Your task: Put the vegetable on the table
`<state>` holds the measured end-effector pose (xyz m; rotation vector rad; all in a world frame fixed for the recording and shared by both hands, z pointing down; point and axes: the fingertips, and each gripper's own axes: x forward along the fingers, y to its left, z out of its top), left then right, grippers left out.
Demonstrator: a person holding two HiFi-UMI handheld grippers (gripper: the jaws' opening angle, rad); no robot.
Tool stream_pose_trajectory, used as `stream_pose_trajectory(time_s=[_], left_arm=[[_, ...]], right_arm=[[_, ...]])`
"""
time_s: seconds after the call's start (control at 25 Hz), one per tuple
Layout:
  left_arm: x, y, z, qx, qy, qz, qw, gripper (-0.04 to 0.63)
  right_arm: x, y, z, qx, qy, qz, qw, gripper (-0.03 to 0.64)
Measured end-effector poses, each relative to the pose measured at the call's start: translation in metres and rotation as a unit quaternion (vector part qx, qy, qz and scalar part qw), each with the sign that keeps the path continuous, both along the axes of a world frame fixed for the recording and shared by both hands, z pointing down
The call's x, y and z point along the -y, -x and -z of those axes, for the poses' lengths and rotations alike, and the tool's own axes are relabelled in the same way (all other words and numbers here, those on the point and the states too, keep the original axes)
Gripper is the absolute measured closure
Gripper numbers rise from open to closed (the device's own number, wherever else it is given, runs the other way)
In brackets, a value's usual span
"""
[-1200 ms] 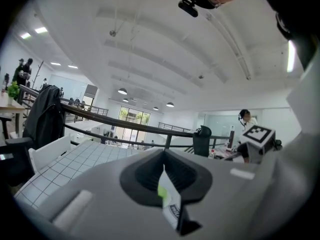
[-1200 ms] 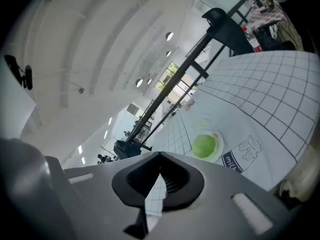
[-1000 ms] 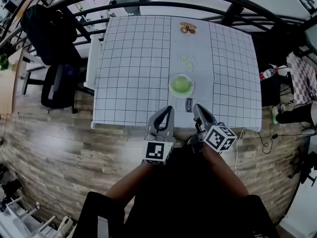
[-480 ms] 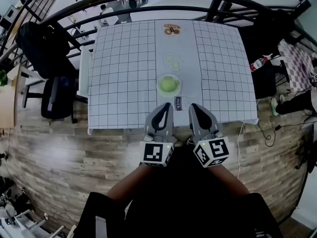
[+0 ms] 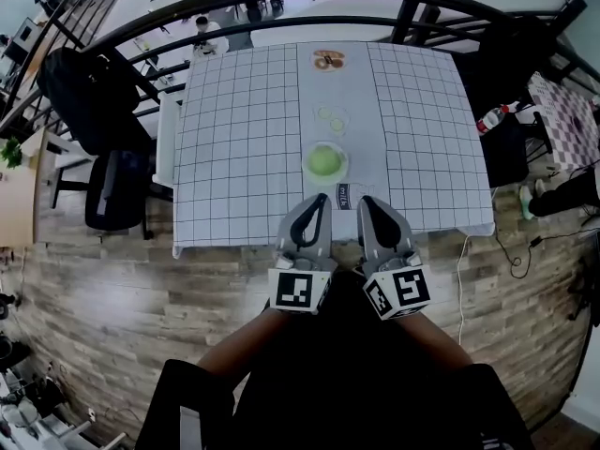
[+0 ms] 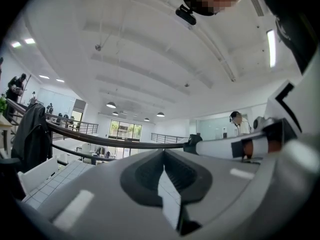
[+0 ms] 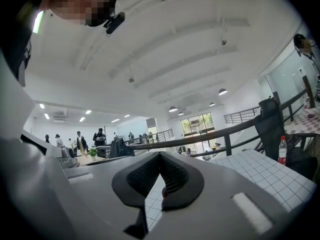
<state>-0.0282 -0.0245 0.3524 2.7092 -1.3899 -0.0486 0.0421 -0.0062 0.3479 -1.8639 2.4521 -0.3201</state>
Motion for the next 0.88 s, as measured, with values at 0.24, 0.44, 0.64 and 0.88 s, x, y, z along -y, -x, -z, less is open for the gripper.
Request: stream_pose_trajectory(time_s=[0.24, 0.44, 0.64, 0.88], left_arm=[[-0.003, -0.003, 0.001, 0.005, -0.003, -0.012, 0.9999, 0.588], [0.000, -0.011, 0.002, 0.003, -0.006, -0.021, 0.9998, 0.588], [0.003, -0.017, 0.006, 0.005, -0.014, -0.033, 0.9994, 0.588], [0.005, -0.017, 0.008, 0.008, -0.023, -0.038, 0.9990, 0.588]], right_arm=[[-0.001, -0.008, -0.006, -0.009, 0.008, -0.021, 1.000, 0.621], [-0.001, -0.012, -0.006, -0.019, 0.005, -0.026, 0.999, 0.623], [0.004, -0.017, -0.003, -0.022, 0.002, -0.035, 0.999, 0.623], [0.007, -0.011, -0.002, -0.024, -0.002, -0.027, 0.999, 0.623]])
